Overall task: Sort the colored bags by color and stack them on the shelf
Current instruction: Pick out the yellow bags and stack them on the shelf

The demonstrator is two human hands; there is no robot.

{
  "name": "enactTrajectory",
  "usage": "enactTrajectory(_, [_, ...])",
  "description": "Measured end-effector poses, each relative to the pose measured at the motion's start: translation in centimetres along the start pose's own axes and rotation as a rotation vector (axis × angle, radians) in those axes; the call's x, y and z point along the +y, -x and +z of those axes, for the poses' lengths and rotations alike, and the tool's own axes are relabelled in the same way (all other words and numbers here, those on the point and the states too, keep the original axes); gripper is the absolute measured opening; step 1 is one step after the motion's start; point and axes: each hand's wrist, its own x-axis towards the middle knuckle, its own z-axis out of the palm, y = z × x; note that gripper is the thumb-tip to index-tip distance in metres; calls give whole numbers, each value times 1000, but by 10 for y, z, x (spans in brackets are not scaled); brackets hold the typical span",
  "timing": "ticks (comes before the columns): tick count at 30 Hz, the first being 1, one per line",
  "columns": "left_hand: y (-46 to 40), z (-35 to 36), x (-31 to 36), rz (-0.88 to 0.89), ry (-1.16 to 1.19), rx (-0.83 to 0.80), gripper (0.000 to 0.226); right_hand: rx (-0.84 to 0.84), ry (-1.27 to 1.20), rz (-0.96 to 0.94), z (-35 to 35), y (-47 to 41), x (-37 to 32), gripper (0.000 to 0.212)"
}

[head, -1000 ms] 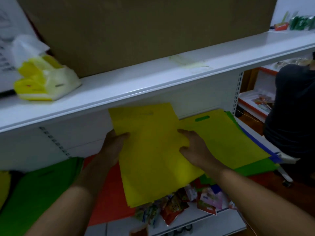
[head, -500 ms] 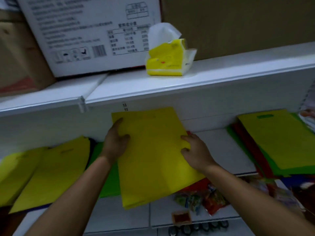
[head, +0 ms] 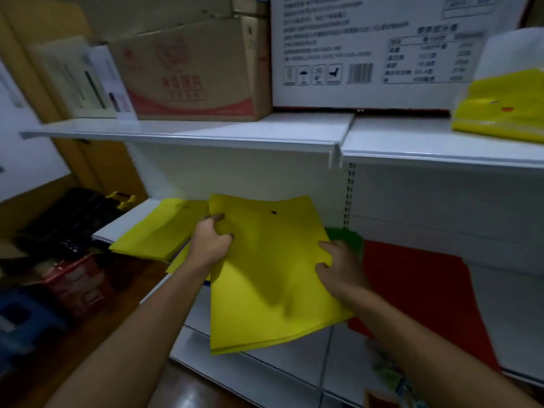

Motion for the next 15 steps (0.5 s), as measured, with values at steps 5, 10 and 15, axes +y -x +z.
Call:
enactTrajectory(5, [-36, -68, -66, -42, -143, 17, 61, -25, -20, -31, 76, -30, -60, 55])
enactTrajectory(10, [-93, -125, -133, -28, -163, 69, 56, -38, -56, -26, 157, -65, -120, 55])
enactTrajectory(15, [-147, -170, -178, -3, -237, 72, 32, -29, -51, -13, 213, -97, -163, 55])
